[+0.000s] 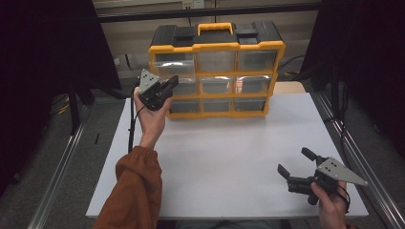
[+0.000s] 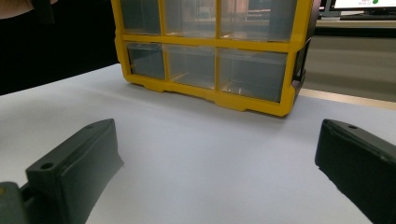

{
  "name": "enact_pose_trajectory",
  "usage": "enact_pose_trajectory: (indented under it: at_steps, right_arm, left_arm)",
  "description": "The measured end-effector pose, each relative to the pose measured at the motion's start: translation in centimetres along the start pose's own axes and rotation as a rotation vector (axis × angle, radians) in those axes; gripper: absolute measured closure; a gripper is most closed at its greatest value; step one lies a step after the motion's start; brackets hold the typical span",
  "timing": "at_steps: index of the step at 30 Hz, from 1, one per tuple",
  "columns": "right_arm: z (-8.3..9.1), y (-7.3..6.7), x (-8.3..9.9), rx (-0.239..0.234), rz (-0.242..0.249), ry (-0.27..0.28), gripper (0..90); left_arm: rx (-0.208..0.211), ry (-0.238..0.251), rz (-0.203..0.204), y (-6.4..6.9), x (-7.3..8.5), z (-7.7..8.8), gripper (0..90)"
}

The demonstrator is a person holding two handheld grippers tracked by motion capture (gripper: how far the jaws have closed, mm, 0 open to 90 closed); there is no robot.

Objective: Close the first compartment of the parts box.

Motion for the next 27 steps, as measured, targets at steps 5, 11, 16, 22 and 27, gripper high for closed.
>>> enact_pose_trajectory:
  at_steps: [5,11,16,22,27]
  right_arm:
    - [0.0,0.0,0.0,0.000,0.001,-0.004,0.0]
    - [0.0,0.0,0.0,0.002,-0.001,0.000,0.0]
    - [0.0,0.0,0.0,0.000,0.000,-0.005,0.0]
    - [0.0,0.0,0.0,0.002,-0.002,-0.001,0.0]
    - [0.0,0.0,0.0,0.002,-0.002,-0.001,0.0]
  left_arm:
    - [-0.005,0.006,0.005,0.0,-0.1,-0.1,90.0]
    - [-0.005,0.007,0.003,0.0,-0.1,-0.3,90.0]
    - [0.000,0.005,-0.005,-0.2,0.0,-0.5,90.0]
    - [-0.006,0.004,-0.006,-0.4,0.0,-0.8,90.0]
    - [-0.011,0.003,-0.013,-0.5,-0.1,-1.1,90.0]
Point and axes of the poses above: each handheld gripper's, and its own axes: z roughly backward along the jaws, x roughly out of its underside, y roughly to its right, the point moved 3 cm from there along -z, roughly forward along the jaws, and after that the axes turned 15 degrees about y, right-handed, at the moved point
